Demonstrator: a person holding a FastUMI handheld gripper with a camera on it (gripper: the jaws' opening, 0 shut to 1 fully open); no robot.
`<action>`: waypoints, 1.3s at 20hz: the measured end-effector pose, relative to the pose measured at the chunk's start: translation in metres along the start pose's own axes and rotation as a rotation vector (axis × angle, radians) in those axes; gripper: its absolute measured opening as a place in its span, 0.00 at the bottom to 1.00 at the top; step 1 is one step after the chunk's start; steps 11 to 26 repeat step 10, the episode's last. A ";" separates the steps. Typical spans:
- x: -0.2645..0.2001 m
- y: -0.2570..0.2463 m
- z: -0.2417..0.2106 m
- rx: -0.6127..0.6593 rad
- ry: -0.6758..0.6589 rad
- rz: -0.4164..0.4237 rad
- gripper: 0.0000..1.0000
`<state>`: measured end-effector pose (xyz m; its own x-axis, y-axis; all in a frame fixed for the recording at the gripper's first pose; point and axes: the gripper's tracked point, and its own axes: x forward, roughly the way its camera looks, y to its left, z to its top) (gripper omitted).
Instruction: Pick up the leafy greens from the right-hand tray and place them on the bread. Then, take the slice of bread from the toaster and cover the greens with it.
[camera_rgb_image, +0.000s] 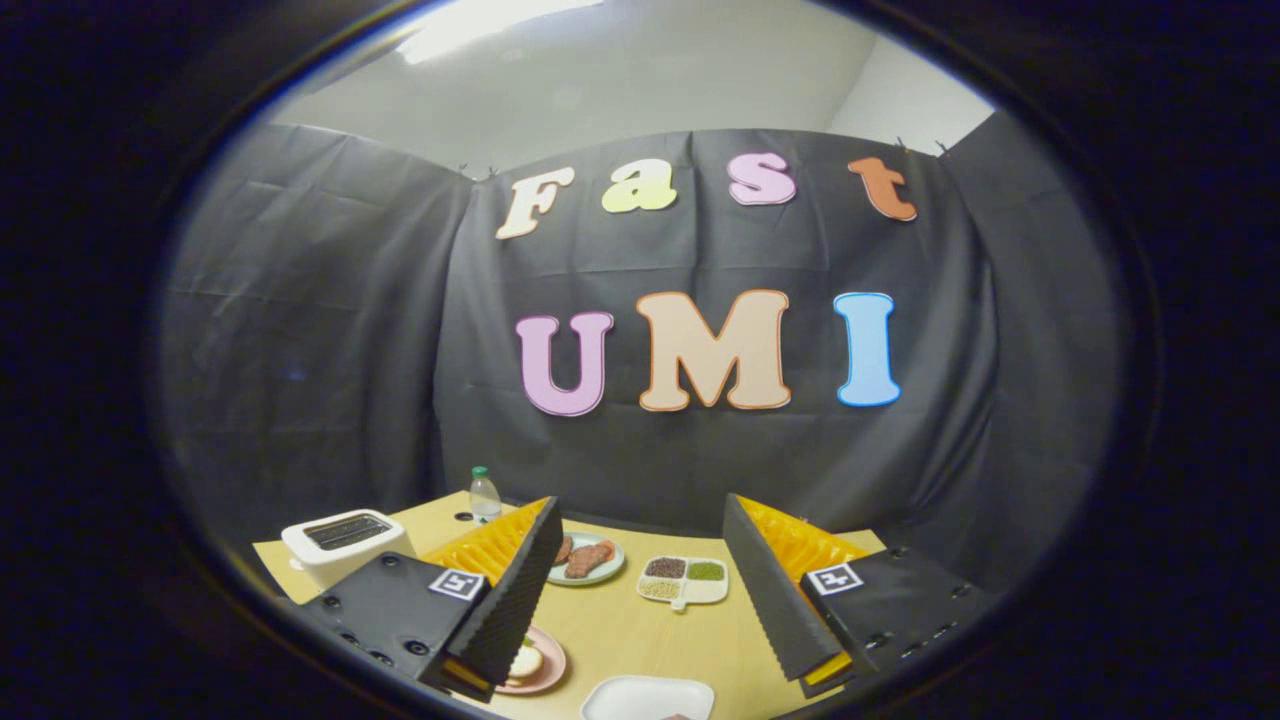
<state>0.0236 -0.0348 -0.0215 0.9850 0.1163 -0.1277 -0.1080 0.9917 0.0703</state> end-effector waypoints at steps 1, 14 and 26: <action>0.001 -0.003 0.004 0.004 -0.012 -0.006 1.00; 0.003 -0.011 0.009 0.021 -0.027 -0.024 1.00; 0.003 -0.011 0.009 0.021 -0.027 -0.024 1.00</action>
